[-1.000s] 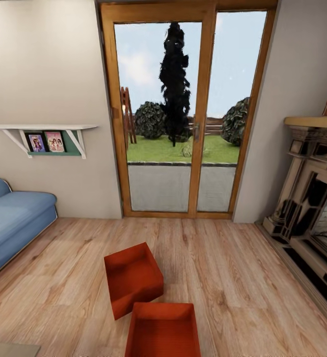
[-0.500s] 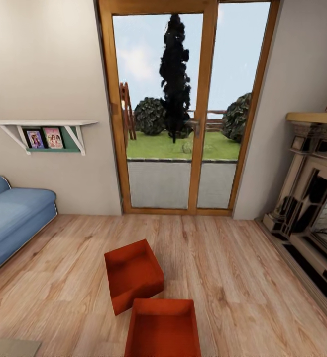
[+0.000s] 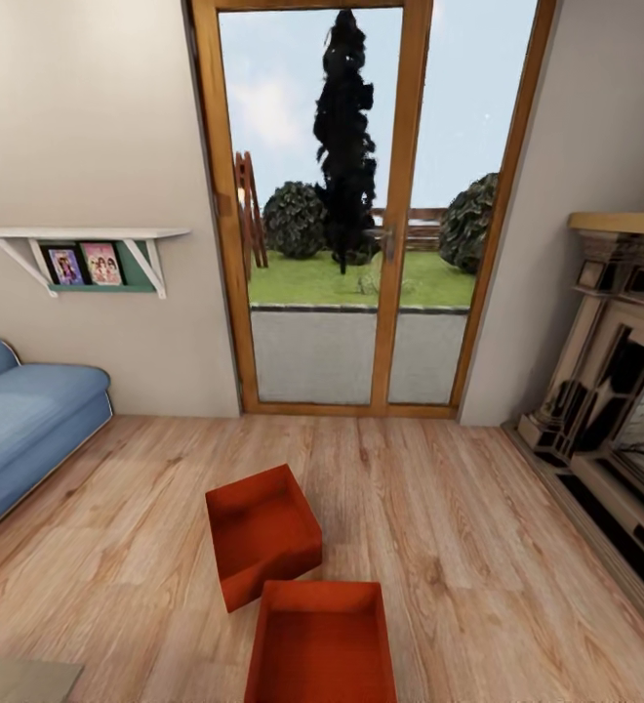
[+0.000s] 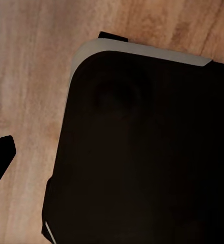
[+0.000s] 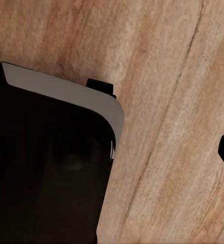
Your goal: Move the two storage containers from the living room to the garage. In the garage, place one container on the floor and stack the other container on top of it (either order is fine).
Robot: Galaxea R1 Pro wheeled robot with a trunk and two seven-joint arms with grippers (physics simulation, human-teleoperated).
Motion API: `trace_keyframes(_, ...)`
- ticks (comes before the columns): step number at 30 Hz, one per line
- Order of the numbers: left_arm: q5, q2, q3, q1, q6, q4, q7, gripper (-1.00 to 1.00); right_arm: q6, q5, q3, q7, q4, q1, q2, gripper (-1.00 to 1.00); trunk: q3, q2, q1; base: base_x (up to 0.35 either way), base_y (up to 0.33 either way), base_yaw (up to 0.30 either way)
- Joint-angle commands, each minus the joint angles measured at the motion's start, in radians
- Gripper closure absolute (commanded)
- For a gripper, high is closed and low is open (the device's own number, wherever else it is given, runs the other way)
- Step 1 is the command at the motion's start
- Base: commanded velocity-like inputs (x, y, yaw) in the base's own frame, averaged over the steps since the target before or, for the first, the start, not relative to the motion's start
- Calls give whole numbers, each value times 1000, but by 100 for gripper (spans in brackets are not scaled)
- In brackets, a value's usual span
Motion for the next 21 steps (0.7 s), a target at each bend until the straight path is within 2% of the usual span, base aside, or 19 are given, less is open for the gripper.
trace_keyframes(1, 1, -1, 5, 0, -3, -1, 1, -100, -6, -9, 9, -1, 3, -1, 0, -100, -3, 0, 0, 0, 0, 0)
trace_keyframes(21, -8, 7, 0, 0, -5, 0, 2, -100, -7, -15, 7, -1, 3, -1, 1, -100, -35, 0, 0, 0, 0, 0)
